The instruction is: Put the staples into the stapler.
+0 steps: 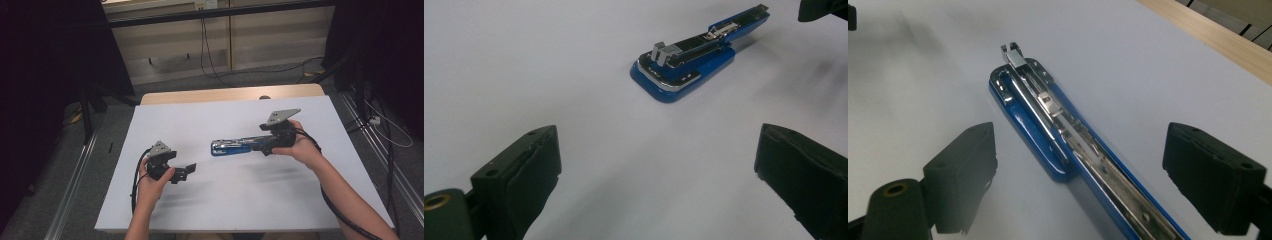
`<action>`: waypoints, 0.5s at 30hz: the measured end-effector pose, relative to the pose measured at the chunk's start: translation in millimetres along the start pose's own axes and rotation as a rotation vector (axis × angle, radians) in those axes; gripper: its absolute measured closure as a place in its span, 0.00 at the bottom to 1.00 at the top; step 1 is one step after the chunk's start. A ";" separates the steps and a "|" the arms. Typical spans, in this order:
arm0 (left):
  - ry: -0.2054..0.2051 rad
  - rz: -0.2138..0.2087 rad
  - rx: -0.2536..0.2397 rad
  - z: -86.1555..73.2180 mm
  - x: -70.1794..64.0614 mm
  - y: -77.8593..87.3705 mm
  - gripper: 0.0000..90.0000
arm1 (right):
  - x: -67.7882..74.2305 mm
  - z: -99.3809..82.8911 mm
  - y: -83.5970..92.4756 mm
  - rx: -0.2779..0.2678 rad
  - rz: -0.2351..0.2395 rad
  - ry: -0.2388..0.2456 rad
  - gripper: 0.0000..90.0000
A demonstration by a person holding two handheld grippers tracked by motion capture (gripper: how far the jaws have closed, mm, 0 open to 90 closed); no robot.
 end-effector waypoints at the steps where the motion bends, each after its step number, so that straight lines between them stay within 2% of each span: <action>1: -0.001 0.000 0.000 0.0 -0.1 0.0 0.05 | 0.3 -3.0 2.8 -0.006 -0.008 0.001 0.15; 6: -0.001 -0.004 -0.009 1.0 -2.1 0.0 0.05 | -2.8 -12.5 11.2 -0.016 -0.032 -0.038 0.11; 12: 0.004 -0.008 -0.008 0.8 -3.1 -1.2 0.05 | -1.1 -15.6 18.4 -0.031 -0.047 -0.040 0.10; 15: 0.001 -0.006 -0.007 0.7 -3.1 -1.9 0.05 | -0.2 -16.2 21.6 -0.052 -0.072 -0.032 0.10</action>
Point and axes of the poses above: each handheld gripper's, and its own axes: y roughly backward along the jaws, z roughly out of its top, x roughly to its left, the point moved 5 cm from there along -y, roughly forward along the jaws, and after that the axes turned 7 degrees about -y, right-handed, at the moved point
